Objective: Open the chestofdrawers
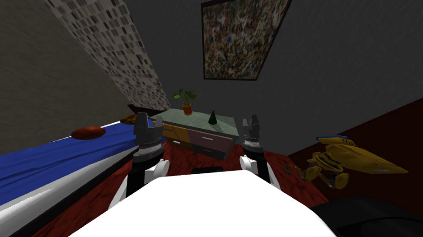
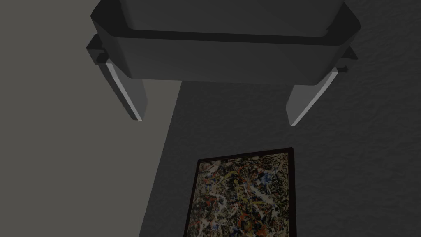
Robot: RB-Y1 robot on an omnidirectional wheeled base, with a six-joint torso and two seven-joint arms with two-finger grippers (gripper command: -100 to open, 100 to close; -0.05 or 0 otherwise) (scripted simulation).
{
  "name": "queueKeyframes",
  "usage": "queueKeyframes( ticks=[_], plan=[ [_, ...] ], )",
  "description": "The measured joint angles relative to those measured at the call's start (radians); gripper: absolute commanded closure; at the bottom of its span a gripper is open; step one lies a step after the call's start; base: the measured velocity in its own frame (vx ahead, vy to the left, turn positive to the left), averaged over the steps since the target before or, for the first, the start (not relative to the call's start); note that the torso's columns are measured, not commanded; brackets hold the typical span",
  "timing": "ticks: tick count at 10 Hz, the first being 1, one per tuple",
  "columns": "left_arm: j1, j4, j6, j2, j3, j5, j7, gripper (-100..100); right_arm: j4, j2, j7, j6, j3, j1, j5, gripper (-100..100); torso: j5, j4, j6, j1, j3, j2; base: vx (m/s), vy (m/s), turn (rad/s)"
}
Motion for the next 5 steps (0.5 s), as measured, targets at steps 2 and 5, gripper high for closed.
queueKeyframes(
  ticks=[2,5],
  plan=[
    [0.000,0.000,0.000,0.000,0.000,0.000,0.000,0,0.000,0.000,0.000,0.000,0.000,0.000,0.000,0,0.000,0.105,0.000,0.000,-0.209,0.104,0.000,0.000,0.000],
    [0.000,0.000,0.000,0.000,0.000,0.000,0.000,0,0.000,0.000,0.000,0.000,0.000,0.000,0.000,0,0.000,0.322,0.000,0.000,-0.644,0.322,0.000,0.000,0.000]
  ],
)
